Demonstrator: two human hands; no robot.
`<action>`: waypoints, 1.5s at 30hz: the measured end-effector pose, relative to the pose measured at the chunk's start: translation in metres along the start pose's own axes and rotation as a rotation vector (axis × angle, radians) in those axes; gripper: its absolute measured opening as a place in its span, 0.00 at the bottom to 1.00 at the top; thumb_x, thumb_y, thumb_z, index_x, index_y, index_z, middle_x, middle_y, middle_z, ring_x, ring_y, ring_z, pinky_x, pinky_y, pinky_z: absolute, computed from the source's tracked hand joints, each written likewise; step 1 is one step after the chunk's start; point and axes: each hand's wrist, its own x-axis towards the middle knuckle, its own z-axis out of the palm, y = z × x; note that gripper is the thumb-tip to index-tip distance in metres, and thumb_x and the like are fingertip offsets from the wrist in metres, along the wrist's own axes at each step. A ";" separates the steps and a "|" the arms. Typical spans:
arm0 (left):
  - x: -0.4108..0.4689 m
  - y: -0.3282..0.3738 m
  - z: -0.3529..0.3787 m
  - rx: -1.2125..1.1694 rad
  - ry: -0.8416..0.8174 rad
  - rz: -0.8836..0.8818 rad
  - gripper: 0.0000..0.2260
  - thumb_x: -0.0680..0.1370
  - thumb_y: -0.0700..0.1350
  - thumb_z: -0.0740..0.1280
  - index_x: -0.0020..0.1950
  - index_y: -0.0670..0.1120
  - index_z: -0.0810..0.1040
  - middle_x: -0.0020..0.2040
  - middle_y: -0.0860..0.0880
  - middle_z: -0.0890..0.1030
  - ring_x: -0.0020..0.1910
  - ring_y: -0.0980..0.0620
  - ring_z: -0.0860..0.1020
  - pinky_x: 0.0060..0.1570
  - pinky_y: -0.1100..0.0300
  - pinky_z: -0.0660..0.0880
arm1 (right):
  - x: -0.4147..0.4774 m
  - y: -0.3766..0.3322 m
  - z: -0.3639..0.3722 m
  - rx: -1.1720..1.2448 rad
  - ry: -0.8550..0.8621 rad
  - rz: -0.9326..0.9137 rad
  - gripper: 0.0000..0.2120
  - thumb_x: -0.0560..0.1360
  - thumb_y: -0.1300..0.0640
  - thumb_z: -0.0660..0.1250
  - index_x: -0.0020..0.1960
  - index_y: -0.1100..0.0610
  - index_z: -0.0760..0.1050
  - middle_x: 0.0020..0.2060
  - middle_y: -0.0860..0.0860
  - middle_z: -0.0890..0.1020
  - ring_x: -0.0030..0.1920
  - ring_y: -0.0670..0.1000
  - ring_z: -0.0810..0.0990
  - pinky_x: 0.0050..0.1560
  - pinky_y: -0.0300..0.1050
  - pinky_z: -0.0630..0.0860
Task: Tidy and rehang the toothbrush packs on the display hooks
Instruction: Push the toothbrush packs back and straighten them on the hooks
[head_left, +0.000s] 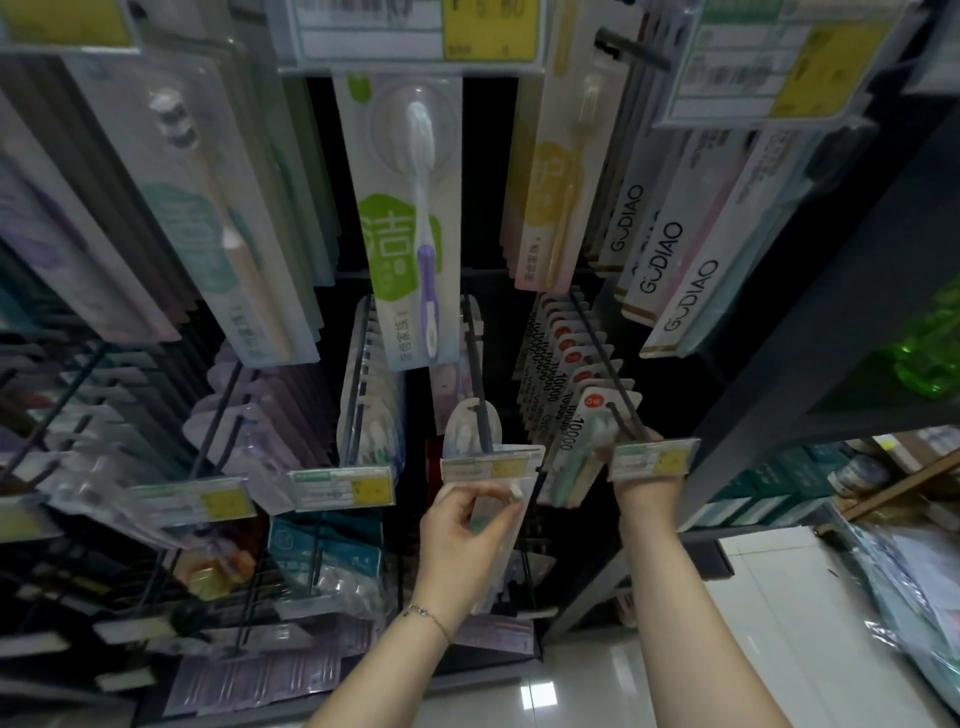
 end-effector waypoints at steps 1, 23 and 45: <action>0.001 -0.001 0.000 -0.004 -0.003 -0.001 0.10 0.72 0.39 0.78 0.43 0.55 0.84 0.49 0.57 0.83 0.55 0.57 0.82 0.62 0.57 0.76 | 0.001 0.001 0.000 0.057 0.007 0.010 0.14 0.84 0.60 0.53 0.47 0.51 0.74 0.42 0.48 0.78 0.41 0.45 0.76 0.39 0.34 0.75; -0.009 -0.010 -0.007 0.066 0.053 0.026 0.13 0.75 0.38 0.74 0.43 0.48 0.70 0.37 0.59 0.71 0.39 0.56 0.73 0.46 0.60 0.73 | -0.046 0.053 -0.006 -0.358 -0.697 0.243 0.10 0.77 0.69 0.62 0.49 0.61 0.82 0.37 0.60 0.84 0.35 0.58 0.82 0.43 0.53 0.79; -0.043 -0.032 -0.056 0.322 0.067 -0.182 0.06 0.77 0.39 0.72 0.51 0.49 0.80 0.47 0.54 0.84 0.48 0.59 0.82 0.54 0.58 0.81 | -0.080 0.064 -0.002 -0.651 -0.826 -0.008 0.03 0.77 0.61 0.70 0.45 0.59 0.80 0.35 0.53 0.84 0.35 0.50 0.84 0.37 0.42 0.77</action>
